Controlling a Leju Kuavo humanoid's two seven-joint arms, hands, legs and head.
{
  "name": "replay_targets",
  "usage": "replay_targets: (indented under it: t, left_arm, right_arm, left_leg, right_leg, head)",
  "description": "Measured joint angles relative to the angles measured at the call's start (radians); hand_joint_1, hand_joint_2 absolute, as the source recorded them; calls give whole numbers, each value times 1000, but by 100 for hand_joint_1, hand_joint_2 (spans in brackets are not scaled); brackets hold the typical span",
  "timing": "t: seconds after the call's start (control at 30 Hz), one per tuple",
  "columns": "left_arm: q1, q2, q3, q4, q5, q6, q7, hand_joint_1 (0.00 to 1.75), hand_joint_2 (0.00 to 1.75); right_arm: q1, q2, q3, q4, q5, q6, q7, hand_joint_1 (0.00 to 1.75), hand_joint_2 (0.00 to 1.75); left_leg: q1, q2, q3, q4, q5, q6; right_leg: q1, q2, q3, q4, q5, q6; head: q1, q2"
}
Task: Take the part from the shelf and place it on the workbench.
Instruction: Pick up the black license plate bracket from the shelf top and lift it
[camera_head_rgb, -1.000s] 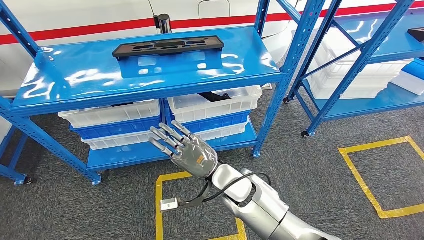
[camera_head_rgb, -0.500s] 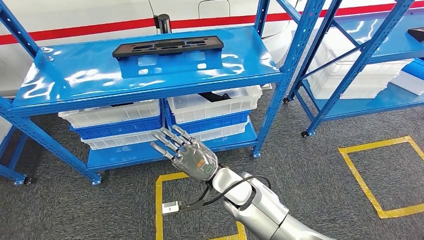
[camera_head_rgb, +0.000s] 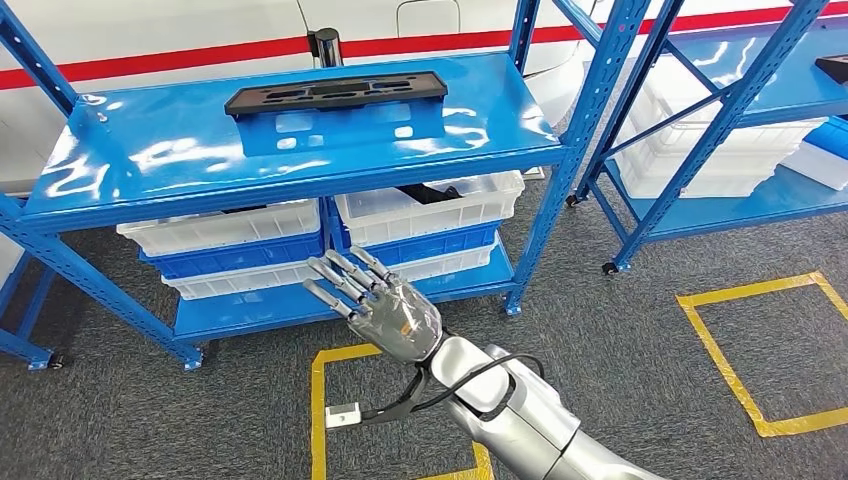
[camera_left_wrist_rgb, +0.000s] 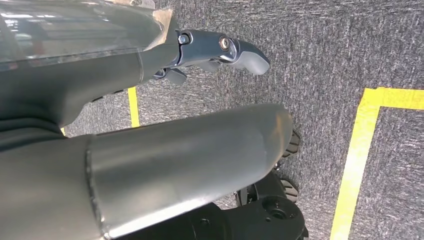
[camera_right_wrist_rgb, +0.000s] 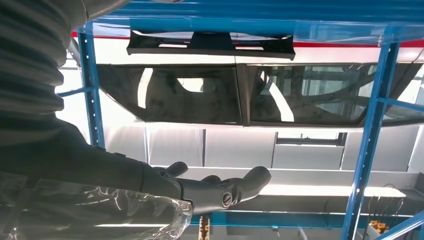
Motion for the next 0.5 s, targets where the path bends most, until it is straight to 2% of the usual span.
replay_targets:
  t: [0.07,0.23,0.33,0.37,0.4,0.47,0.5]
  left_arm:
    - [0,1,2,0,0,0,-2,0,0]
    - [0,7,4,0,-1,0,-4,0,0]
    - [-1,11,4,0,-4,0,-4,0,0]
    - [-1,11,4,0,-5,0,-4,0,0]
    - [-1,12,4,0,-5,0,-4,0,0]
    - [-1,12,4,0,-7,0,-3,0,0]
    - [0,12,4,0,-7,0,-2,0,0]
  right_arm:
    - [4,0,-5,0,-1,-8,0,0,175]
    - [11,0,-10,-1,-4,-11,0,0,175]
    - [17,0,-16,-5,-6,-13,1,0,175]
    - [18,1,-18,-7,-6,-14,2,0,175]
    - [19,1,-20,-9,-7,-15,2,0,175]
    - [24,0,-24,-10,-8,-17,3,0,175]
    - [30,-1,-26,-10,-7,-17,5,0,175]
  left_leg:
    - [0,0,0,0,0,0]
    - [-3,-2,-4,6,-1,3]
    - [1,3,5,-9,9,15]
    - [4,7,9,-16,14,21]
    - [7,11,13,-22,19,26]
    - [7,17,11,-24,20,29]
    - [7,19,10,-23,20,28]
  right_leg:
    - [0,0,0,0,0,0]
    - [-12,0,0,-4,4,6]
    - [-10,-5,-6,0,2,11]
    - [-7,-12,-18,22,-10,10]
    - [-5,-20,-41,67,-31,6]
    - [-4,-29,-111,202,-83,-3]
    - [-4,-30,-142,261,-99,-3]
  head:
    - [0,0]
    - [0,0]
    - [0,0]
    - [1,0]
    - [1,0]
    - [1,0]
    - [1,0]
